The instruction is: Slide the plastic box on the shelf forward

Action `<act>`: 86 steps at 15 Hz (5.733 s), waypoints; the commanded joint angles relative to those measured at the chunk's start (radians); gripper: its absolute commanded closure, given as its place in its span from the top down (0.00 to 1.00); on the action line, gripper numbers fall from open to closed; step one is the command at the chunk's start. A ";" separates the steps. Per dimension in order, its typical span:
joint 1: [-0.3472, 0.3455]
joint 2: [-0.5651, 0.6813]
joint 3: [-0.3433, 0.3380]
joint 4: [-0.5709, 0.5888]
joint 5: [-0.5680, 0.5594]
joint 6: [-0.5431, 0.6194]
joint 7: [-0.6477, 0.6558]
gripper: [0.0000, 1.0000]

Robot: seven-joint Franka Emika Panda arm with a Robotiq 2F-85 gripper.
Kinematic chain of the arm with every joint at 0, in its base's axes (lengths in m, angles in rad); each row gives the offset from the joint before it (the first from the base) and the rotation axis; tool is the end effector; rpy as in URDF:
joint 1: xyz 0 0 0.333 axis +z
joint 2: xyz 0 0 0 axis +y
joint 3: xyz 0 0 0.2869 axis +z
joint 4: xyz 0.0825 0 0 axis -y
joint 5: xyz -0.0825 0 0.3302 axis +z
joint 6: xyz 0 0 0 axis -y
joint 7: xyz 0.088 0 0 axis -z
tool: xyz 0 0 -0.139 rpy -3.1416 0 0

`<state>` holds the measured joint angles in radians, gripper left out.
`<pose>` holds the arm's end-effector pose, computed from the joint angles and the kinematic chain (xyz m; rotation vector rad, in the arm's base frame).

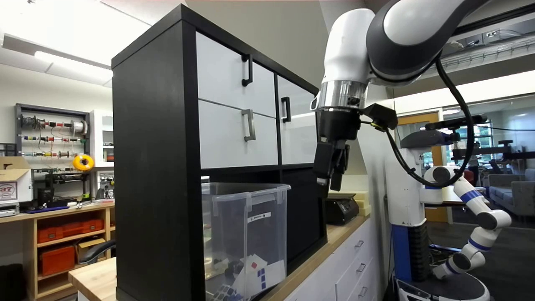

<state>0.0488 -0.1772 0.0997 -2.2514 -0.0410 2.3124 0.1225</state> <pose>0.4729 0.0699 0.4282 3.0993 0.0785 0.3766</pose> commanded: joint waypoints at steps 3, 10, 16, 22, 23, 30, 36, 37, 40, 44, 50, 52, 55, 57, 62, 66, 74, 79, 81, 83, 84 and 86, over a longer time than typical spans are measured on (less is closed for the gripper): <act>0.011 0.029 0.006 -0.016 -0.063 0.116 -0.046 1.00; 0.010 0.096 -0.005 0.012 -0.124 0.233 -0.199 1.00; 0.000 0.179 -0.033 0.094 -0.130 0.287 -0.326 1.00; -0.007 0.261 -0.053 0.221 -0.137 0.303 -0.416 1.00; -0.009 0.274 -0.054 0.238 -0.138 0.308 -0.438 1.00; -0.048 0.363 -0.041 0.318 -0.098 0.367 -0.731 1.00; -0.093 0.425 -0.016 0.347 -0.058 0.414 -0.929 1.00; -0.099 0.431 -0.011 0.348 -0.047 0.420 -0.953 1.00; -0.114 0.446 0.003 0.353 -0.019 0.431 -1.011 0.74; -0.127 0.446 0.016 0.352 0.019 0.442 -1.071 0.46; -0.136 0.414 0.019 0.329 0.039 0.454 -1.121 0.09; -0.141 0.390 0.021 0.301 0.049 0.461 -1.145 0.08; -0.146 0.357 0.021 0.263 0.084 0.465 -1.204 0.07; -0.147 0.332 0.019 0.227 0.106 0.472 -1.236 0.07; -0.139 0.246 0.007 0.110 0.131 0.500 -1.278 0.08; -0.131 0.159 0.000 0.011 0.124 0.497 -1.271 0.08; -0.125 0.009 -0.004 -0.144 0.114 0.494 -1.263 0.08; -0.053 -0.035 -0.073 -0.190 0.077 0.495 -1.219 0.55; -0.039 -0.050 -0.088 -0.196 0.074 0.496 -1.212 0.67; -0.027 -0.064 -0.100 -0.201 0.073 0.494 -1.207 0.80; -0.023 -0.068 -0.103 -0.201 0.070 0.493 -1.203 0.88; -0.031 -0.075 -0.096 -0.193 0.042 0.466 -1.150 0.98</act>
<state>0.0037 -0.2033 0.0189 -2.4139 0.0503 2.7923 -1.1101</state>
